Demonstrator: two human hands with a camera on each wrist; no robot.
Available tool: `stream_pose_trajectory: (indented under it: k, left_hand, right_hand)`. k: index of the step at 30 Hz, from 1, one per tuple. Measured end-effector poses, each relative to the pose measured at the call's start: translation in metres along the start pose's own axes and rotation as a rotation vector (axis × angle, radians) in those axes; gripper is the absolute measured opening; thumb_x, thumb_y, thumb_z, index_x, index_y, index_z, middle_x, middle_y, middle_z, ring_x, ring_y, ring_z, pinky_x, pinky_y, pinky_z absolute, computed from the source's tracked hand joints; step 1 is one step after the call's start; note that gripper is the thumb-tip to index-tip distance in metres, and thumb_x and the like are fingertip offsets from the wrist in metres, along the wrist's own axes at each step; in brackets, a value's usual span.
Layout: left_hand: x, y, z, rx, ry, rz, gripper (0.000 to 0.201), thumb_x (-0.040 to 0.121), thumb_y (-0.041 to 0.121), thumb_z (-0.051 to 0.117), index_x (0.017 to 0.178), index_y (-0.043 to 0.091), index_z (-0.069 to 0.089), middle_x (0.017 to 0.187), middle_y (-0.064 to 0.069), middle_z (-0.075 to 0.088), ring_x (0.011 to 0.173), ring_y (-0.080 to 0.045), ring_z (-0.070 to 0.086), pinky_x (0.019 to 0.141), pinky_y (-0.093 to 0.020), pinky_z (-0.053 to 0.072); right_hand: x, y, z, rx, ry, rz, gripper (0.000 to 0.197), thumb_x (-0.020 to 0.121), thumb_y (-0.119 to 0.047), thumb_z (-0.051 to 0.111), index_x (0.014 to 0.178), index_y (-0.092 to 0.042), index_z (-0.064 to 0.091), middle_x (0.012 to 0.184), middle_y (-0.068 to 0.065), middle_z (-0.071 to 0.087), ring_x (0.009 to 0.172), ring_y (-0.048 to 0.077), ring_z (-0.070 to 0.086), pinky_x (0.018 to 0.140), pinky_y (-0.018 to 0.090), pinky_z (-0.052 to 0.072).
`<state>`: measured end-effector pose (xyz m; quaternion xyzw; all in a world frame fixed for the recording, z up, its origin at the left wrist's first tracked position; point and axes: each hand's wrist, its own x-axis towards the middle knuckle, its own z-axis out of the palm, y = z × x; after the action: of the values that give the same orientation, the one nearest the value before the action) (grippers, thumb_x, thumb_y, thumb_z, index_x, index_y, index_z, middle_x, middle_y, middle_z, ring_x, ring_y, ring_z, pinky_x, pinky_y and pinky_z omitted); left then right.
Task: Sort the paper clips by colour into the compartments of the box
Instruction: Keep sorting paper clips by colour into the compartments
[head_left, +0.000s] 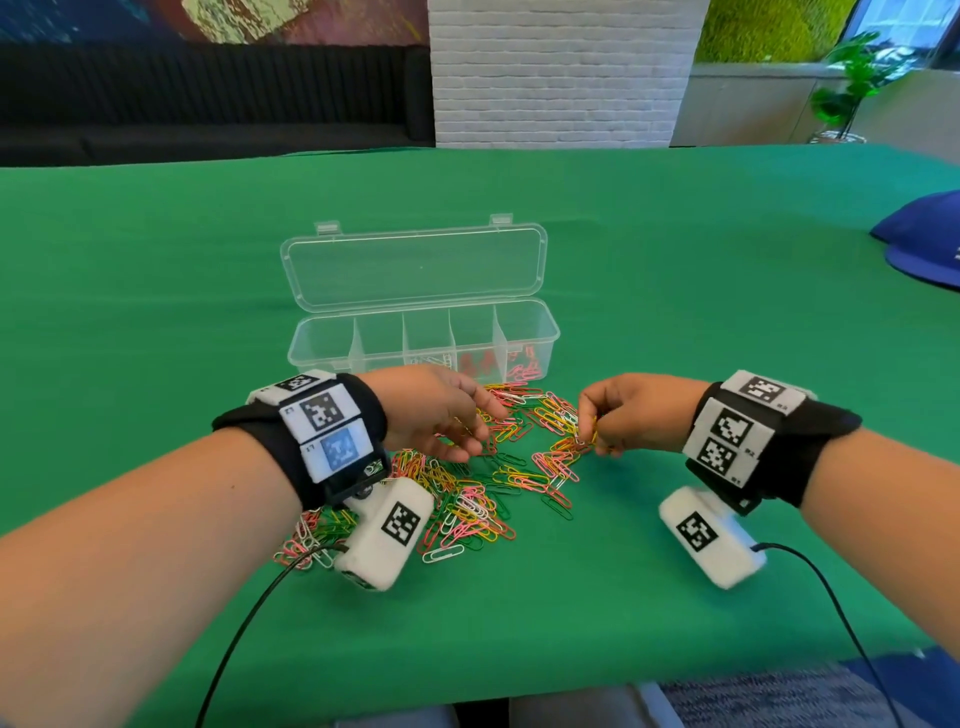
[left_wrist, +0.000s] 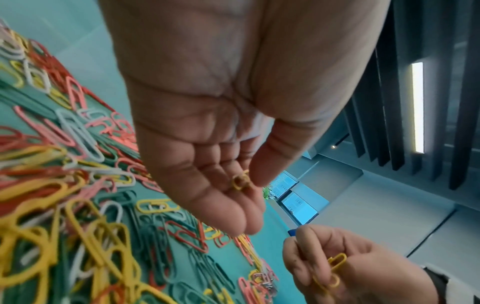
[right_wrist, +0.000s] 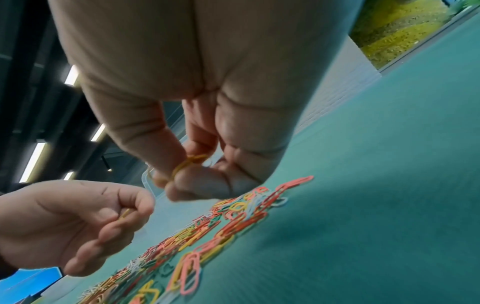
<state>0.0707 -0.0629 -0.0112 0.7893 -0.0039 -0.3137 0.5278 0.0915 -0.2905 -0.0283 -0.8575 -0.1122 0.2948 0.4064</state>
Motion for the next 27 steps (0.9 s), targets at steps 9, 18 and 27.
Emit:
stream_pose_trajectory:
  k: [9, 18, 27]
  left_hand:
    - [0.001, 0.006, 0.012, 0.722, 0.066, 0.106, 0.007, 0.089, 0.028, 0.058, 0.088, 0.023, 0.063, 0.078, 0.008, 0.058, 0.066, -0.006, 0.05, 0.065, -0.02, 0.044]
    - [0.011, 0.008, 0.032, 1.063, 0.03, 0.137, 0.016, 0.081, 0.028, 0.068, 0.096, 0.03, 0.062, 0.072, 0.01, 0.052, 0.072, -0.015, 0.055, 0.061, -0.023, 0.042]
    - [0.01, 0.003, 0.028, 1.124, 0.067, 0.181, 0.019, 0.082, 0.019, 0.06, 0.1, 0.025, 0.06, 0.077, 0.013, 0.048, 0.076, -0.013, 0.049, 0.055, -0.022, 0.035]
  right_hand:
    - [0.0, -0.007, 0.001, 0.226, -0.056, 0.134, 0.024, 0.081, -0.018, 0.056, 0.063, -0.009, 0.044, 0.056, 0.003, 0.045, 0.043, 0.01, 0.037, 0.039, 0.017, 0.029]
    - [0.0, -0.015, 0.004, -0.539, 0.166, 0.073, 0.041, 0.097, -0.042, 0.041, 0.063, -0.02, 0.041, 0.055, -0.004, 0.039, 0.047, 0.009, 0.036, 0.05, 0.021, 0.031]
    - [0.009, -0.015, 0.003, -0.76, 0.215, -0.043, 0.008, 0.091, -0.027, 0.054, 0.095, -0.025, 0.06, 0.061, -0.009, 0.044, 0.058, 0.008, 0.044, 0.052, 0.018, 0.032]
